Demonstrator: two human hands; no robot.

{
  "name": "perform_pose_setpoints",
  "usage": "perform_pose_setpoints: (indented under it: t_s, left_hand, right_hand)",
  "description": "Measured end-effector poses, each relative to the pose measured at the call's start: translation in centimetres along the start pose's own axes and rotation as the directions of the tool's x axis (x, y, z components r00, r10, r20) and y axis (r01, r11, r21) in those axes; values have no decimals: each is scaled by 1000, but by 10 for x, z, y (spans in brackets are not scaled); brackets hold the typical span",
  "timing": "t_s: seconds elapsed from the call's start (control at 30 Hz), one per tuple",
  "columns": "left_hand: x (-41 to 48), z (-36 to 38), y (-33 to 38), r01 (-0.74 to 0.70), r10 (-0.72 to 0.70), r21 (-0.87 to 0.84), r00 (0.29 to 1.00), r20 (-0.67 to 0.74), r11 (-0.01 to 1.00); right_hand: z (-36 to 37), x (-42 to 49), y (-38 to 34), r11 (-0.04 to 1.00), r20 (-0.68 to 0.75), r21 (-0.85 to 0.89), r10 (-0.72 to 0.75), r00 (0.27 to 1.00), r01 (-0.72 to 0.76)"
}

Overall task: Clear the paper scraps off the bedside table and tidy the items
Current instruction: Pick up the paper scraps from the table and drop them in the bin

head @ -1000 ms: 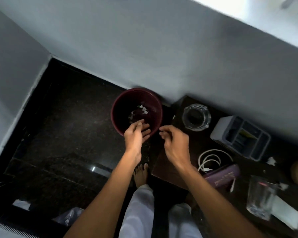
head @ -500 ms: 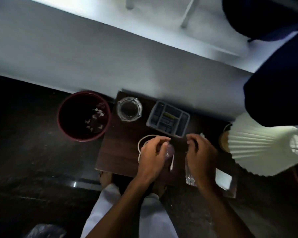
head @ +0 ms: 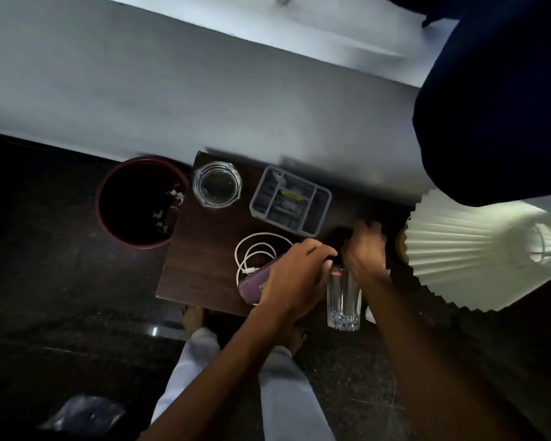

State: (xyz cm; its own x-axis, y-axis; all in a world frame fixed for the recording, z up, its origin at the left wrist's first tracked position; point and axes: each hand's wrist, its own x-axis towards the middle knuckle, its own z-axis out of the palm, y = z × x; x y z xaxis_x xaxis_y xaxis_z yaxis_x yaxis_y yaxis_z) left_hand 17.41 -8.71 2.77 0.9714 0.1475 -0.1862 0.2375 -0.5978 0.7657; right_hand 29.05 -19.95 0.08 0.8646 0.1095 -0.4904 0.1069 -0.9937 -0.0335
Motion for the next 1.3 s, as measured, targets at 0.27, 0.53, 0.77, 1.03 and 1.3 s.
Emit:
perform_pose_setpoints:
  t_s: [0.27, 0.53, 0.77, 1.03, 1.3]
  left_hand:
    - [-25, -11, -32, 7, 16, 137, 986, -168, 991]
    - [-58, -46, -124, 309, -251, 316, 945, -211, 897]
    - [-74, -58, -174, 226, -307, 523, 949, 72, 822]
    - [-83, -59, -191, 178, -282, 513, 950, 132, 840]
    - [-83, -70, -197, 205, -246, 382, 967, 62, 901]
  right_hand:
    - [14, 24, 10, 999, 87, -8, -33, 996, 33]
    - [1, 26, 7, 991, 8, 133, 4, 1000, -5]
    - [-18, -39, -42, 909, -450, 354, -39, 892, 218]
    - [-16, -70, -167, 677, -408, 517, -343, 846, 524]
    - [64, -47, -299, 651, -144, 545, -548, 824, 529]
